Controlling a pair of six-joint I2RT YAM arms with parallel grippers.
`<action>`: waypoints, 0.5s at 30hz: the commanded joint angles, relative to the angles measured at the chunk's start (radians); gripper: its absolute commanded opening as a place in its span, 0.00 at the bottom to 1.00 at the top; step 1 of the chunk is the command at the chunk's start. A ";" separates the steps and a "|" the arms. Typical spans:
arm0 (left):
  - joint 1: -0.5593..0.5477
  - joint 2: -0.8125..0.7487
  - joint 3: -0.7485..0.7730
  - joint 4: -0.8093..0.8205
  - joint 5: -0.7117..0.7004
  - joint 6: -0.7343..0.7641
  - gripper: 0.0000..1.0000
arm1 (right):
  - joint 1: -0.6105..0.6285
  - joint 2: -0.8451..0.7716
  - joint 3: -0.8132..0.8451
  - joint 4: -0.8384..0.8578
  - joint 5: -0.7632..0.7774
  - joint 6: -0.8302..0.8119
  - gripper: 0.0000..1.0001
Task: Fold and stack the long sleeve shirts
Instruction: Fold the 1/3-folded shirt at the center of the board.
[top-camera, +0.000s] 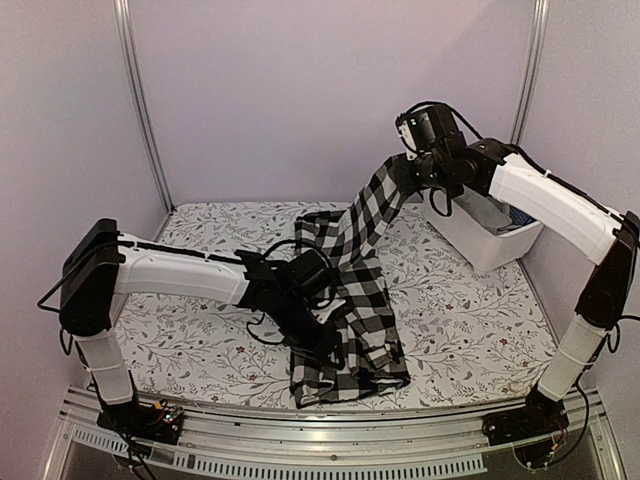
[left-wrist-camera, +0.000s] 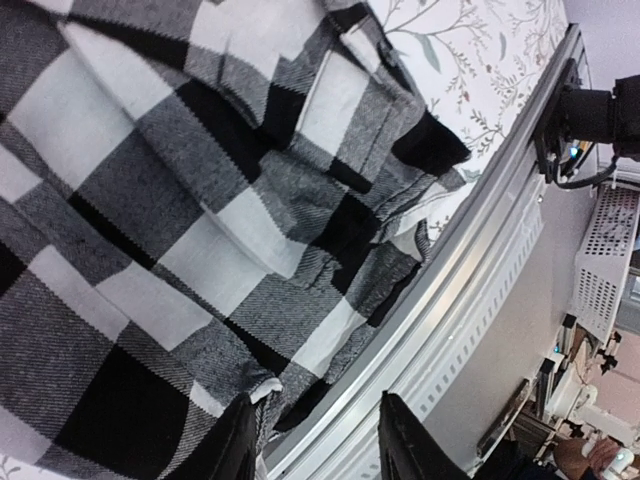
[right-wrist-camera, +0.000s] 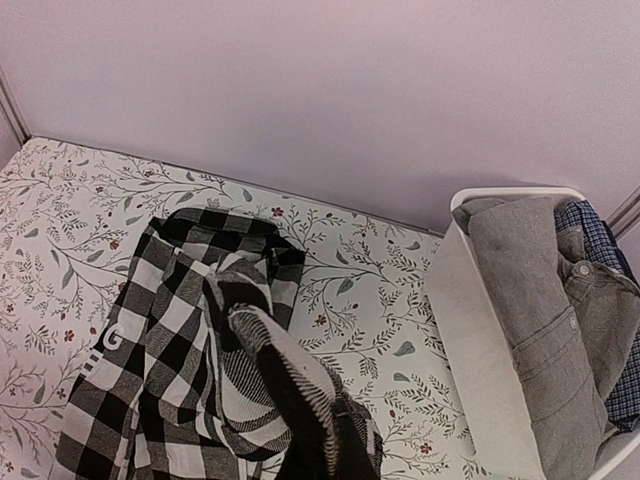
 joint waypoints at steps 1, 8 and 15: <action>0.017 -0.044 0.044 0.063 -0.021 0.013 0.43 | -0.008 0.001 -0.007 -0.005 -0.061 0.029 0.00; 0.276 -0.111 0.024 0.100 -0.117 -0.009 0.36 | -0.008 -0.010 -0.009 -0.009 -0.143 0.059 0.00; 0.478 0.060 0.173 0.222 -0.094 0.015 0.32 | -0.008 0.003 0.037 0.015 -0.178 0.055 0.00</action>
